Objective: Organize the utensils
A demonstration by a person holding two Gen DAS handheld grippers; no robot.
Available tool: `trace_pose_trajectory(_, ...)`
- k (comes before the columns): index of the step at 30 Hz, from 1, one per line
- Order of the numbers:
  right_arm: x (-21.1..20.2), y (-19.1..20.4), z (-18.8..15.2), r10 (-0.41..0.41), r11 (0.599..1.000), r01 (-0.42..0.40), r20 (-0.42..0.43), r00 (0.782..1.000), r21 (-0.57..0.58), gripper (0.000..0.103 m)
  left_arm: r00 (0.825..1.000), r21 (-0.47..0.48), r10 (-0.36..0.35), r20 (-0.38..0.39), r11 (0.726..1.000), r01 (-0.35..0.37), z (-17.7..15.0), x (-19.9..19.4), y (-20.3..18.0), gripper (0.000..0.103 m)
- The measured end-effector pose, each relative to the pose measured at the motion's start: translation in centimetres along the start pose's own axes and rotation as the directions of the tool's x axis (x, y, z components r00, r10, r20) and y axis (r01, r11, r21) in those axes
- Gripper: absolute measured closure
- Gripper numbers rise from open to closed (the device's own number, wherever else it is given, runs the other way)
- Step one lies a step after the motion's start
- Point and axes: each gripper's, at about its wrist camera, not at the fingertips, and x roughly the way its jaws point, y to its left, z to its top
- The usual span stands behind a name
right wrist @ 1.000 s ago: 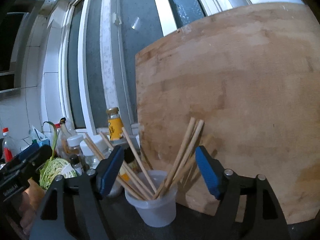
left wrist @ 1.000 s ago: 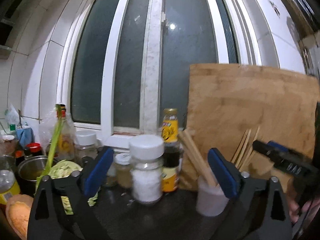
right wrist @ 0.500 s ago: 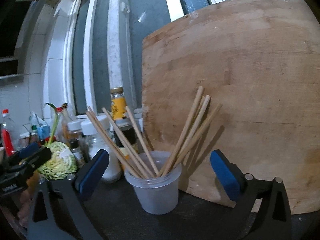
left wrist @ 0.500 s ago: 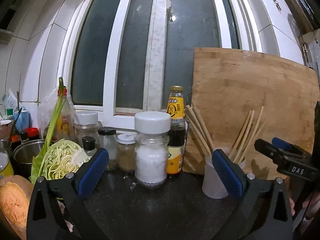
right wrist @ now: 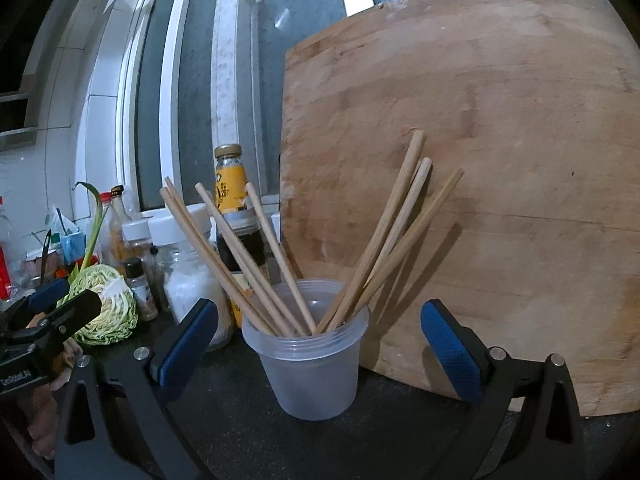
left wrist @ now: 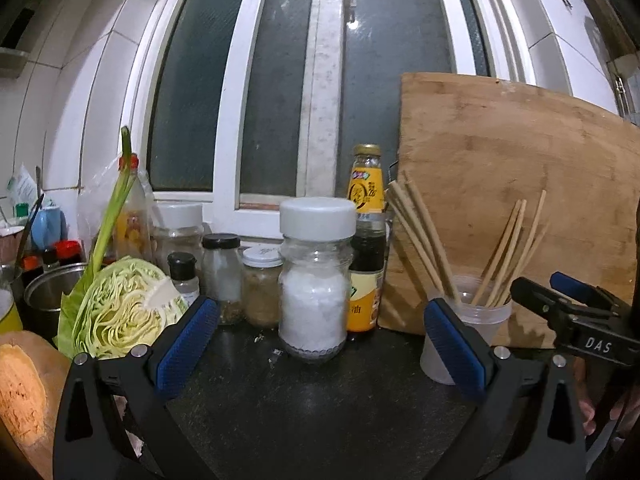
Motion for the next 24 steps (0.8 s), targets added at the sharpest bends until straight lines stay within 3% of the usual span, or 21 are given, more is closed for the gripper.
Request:
trace_pose_trajectory(3, 0.2, -0.1, 0.0, -0.003, 1.0, 0.003, -0.012, 1.0, 0.006, 0.001, 1.0, -0.039, -0.008, -0.025, 0.999, 0.007, -0.1, 0.3, 0.7, 0.0)
trace_pose_trajectory(9, 1.3, -0.4, -0.1, -0.008, 1.0, 0.009, -0.058, 0.998, 0.02, 0.001, 0.993, -0.04, 0.078, -0.087, 0.996, -0.082, -0.4, 1.5, 1.1, 0.0)
trace_pose_trajectory(15, 1.5, -0.9, -0.2, -0.021, 0.999, 0.025, -0.073, 0.997, 0.043, 0.001, 0.989, 0.042, 0.116, -0.096, 0.993, -0.113, -0.6, 1.8, -0.5, 0.0)
trace_pose_trajectory(20, 1.3, -1.0, -0.2, -0.04, 0.998, 0.043, -0.062, 0.997, 0.046, 0.0, 0.987, 0.004, 0.128, -0.094, 0.992, -0.129, -0.5, 1.7, 0.4, 0.0)
trace_pose_trajectory(24, 1.2, -0.6, -0.2, -0.043, 0.999, 0.044, -0.054, 0.998, 0.024, 0.0, 0.989, 0.028, 0.119, -0.089, 0.993, -0.117, -0.5, 1.5, -0.1, 0.0)
